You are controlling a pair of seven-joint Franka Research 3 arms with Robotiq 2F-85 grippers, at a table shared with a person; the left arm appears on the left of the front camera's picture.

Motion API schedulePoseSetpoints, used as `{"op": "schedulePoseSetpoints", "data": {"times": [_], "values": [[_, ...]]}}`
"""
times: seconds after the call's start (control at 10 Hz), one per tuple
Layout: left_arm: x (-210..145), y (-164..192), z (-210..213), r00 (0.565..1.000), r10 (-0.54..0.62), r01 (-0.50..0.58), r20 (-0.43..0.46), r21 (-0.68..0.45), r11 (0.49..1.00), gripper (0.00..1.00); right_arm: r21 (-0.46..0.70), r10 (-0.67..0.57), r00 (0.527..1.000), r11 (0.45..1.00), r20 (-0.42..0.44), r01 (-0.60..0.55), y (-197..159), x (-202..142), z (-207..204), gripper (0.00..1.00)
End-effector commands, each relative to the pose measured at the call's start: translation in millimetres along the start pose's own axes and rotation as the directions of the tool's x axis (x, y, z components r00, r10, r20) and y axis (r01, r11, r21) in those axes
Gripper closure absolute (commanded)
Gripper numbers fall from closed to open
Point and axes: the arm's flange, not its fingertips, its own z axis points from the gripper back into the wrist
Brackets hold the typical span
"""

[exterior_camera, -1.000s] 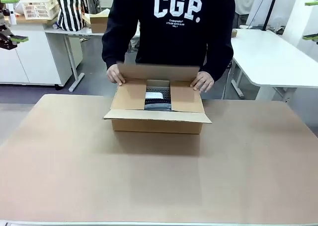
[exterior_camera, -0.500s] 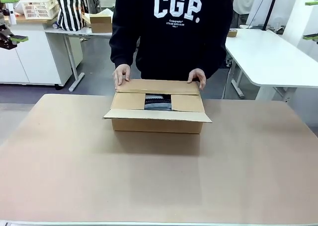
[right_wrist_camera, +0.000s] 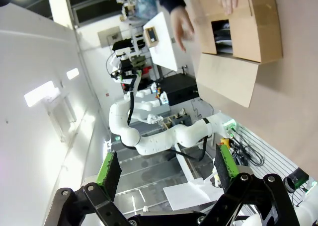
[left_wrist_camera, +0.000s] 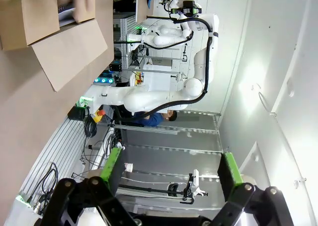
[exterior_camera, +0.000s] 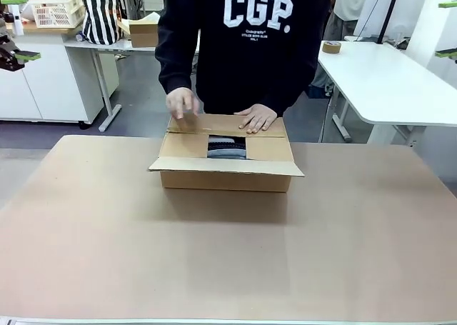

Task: Pack the gift set into the box.
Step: Press and hold the closed box until the human finishes sealing it.

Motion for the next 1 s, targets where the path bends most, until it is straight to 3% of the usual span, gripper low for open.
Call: {"op": "schedulePoseSetpoints", "data": {"times": [0.0,0.9], "values": [[-5.7,-2.5,6.5,1.0,-0.007,0.007,0.001,-0.019,1.0,0.0,-0.014,-0.002,1.0,1.0,-0.005,0.002,0.9,-2.0,-2.5,0.0],[-5.7,-2.5,6.5,1.0,-0.007,0.007,0.001,-0.019,1.0,0.0,-0.014,-0.002,1.0,1.0,-0.005,0.002,0.9,-2.0,-2.5,0.0]]}}
